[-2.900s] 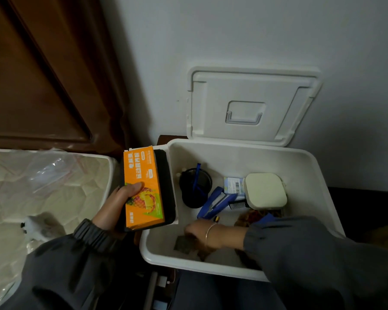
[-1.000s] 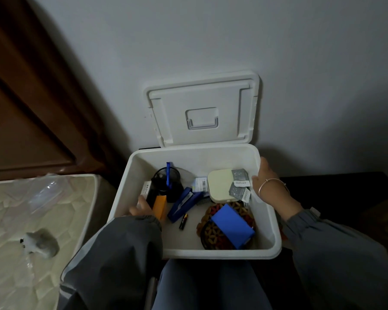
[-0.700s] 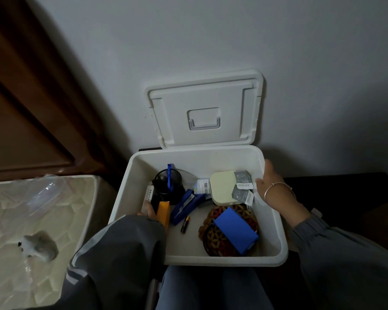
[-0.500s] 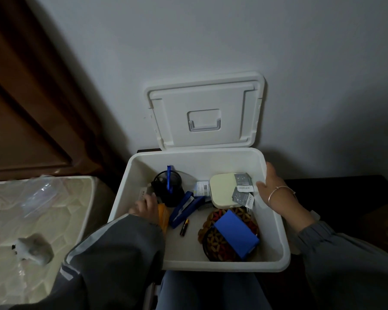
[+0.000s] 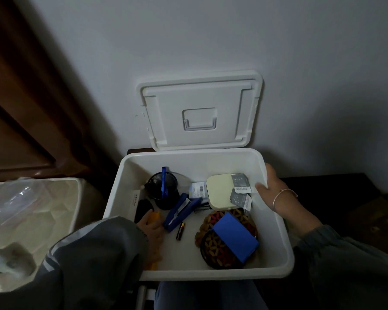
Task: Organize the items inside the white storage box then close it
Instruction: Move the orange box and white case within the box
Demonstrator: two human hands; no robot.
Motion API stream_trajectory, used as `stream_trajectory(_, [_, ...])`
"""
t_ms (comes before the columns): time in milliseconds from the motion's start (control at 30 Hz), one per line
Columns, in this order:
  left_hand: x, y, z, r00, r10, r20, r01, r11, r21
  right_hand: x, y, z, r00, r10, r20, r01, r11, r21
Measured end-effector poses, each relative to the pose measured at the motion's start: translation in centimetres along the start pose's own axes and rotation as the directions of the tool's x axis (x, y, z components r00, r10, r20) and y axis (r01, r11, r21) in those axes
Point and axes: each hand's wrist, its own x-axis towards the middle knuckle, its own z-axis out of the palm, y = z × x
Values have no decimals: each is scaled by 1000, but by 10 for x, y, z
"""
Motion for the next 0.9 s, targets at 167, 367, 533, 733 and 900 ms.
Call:
stream_trajectory(167, [0,2,-16,992,22,-128,-30,998,-55,2,3,0,1000,-4,2,4,1000,4])
stream_trajectory(367, [-9,-3,-36,926,62,-373,-99,992,-80,4,6,2,1000,-7,-18,8,1000,28])
stream_trajectory(533, [-5,-6,-64,656,-136,-742,-348,819,-457,5,9,3,1000,-15,-22,16,999,43])
stream_trajectory(733, [62,17,-122,747,-600,-286,-233,167,-958,6,11,4,999,-34,-35,36,998,54])
stream_trajectory(900, [113,29,-123,880,-470,60,-50,-220,-974,6,13,5,998,-45,-52,48,998,47])
